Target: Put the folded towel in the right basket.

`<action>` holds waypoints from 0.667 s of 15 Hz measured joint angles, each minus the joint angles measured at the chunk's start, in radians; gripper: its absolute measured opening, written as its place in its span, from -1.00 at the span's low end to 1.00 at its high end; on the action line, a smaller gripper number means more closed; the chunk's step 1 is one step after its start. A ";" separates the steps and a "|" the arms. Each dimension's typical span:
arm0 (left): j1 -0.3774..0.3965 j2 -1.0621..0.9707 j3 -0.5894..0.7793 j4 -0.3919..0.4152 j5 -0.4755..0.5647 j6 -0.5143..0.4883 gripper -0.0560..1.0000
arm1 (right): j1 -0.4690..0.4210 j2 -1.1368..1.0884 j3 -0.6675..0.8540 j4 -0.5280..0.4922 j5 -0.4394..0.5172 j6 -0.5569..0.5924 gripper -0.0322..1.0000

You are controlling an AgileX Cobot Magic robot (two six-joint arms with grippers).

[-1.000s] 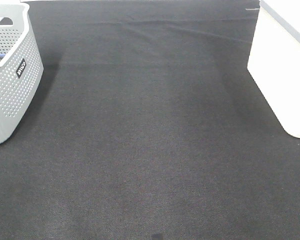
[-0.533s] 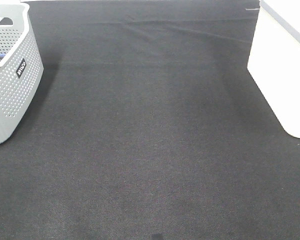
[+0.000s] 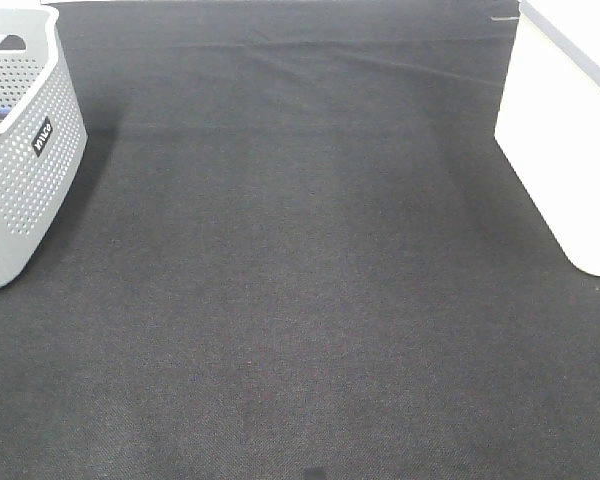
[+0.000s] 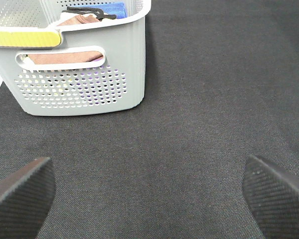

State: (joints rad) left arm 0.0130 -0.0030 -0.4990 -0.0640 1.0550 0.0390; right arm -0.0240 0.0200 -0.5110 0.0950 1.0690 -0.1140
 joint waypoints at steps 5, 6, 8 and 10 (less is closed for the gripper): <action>0.000 0.000 0.000 0.000 0.000 0.000 0.94 | 0.000 -0.026 0.005 -0.035 0.000 0.028 0.58; 0.000 0.000 0.000 0.000 0.000 0.000 0.94 | 0.000 -0.027 0.005 -0.036 0.000 0.029 0.58; 0.000 0.000 0.000 0.000 0.000 0.000 0.94 | 0.000 -0.027 0.005 -0.037 0.000 0.029 0.58; 0.000 0.000 0.000 0.000 0.000 0.000 0.94 | 0.000 -0.027 0.005 -0.037 0.000 0.029 0.58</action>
State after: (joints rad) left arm 0.0130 -0.0030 -0.4990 -0.0640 1.0550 0.0390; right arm -0.0240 -0.0070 -0.5060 0.0580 1.0690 -0.0850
